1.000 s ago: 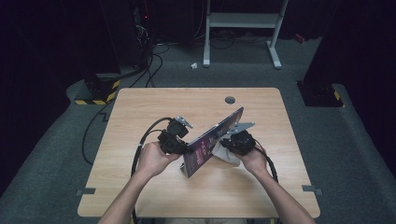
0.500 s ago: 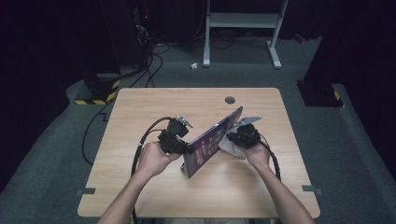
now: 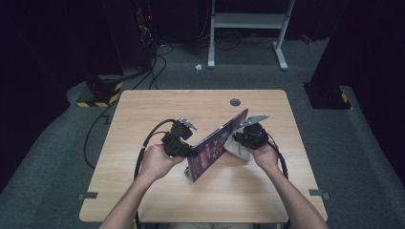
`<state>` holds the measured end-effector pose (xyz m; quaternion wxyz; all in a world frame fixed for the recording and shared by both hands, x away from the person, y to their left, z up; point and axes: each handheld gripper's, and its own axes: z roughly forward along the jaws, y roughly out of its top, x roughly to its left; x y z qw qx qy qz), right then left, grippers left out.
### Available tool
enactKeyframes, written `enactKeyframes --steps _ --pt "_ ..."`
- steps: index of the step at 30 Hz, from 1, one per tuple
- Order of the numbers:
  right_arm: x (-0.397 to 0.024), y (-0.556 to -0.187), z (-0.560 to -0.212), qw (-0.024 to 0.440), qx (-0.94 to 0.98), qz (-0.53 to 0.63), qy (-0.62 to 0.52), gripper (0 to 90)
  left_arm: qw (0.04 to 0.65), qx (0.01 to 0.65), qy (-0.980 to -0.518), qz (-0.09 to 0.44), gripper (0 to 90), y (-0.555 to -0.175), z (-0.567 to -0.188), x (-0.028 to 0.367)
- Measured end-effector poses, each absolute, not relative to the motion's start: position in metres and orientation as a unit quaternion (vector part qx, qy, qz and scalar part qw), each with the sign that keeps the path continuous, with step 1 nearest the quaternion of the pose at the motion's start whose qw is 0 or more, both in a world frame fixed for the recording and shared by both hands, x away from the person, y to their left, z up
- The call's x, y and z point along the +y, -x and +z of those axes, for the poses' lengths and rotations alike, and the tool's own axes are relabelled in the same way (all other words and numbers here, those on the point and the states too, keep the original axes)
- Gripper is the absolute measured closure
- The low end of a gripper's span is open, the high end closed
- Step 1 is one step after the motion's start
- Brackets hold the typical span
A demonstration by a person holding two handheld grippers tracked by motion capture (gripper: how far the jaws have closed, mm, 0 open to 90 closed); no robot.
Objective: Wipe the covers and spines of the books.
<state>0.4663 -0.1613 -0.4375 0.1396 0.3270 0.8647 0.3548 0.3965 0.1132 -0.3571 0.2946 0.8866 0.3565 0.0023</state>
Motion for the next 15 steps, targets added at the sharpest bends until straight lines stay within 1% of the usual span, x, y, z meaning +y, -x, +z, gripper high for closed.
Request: enactKeyframes --steps 3,8,11,14,15 --pt "-0.158 -0.462 -0.435 0.138 0.867 0.360 -0.317 86.3 0.296 0.358 -0.885 0.001 83.8 -0.397 -0.357 0.114" --pt "-0.132 -0.436 -0.427 0.128 0.888 0.368 -0.246 86.2 0.294 0.360 -0.886 0.003 83.7 -0.398 -0.357 0.114" --pt "-0.123 -0.426 -0.420 0.133 0.894 0.370 -0.217 86.1 0.292 0.361 -0.886 0.004 83.7 -0.398 -0.357 0.113" --pt "-0.129 -0.432 -0.416 0.140 0.891 0.366 -0.230 86.1 0.291 0.360 -0.886 0.007 83.8 -0.397 -0.356 0.113" --pt "-0.139 -0.442 -0.414 0.143 0.882 0.367 -0.257 86.2 0.290 0.361 -0.886 0.007 83.7 -0.397 -0.356 0.113"
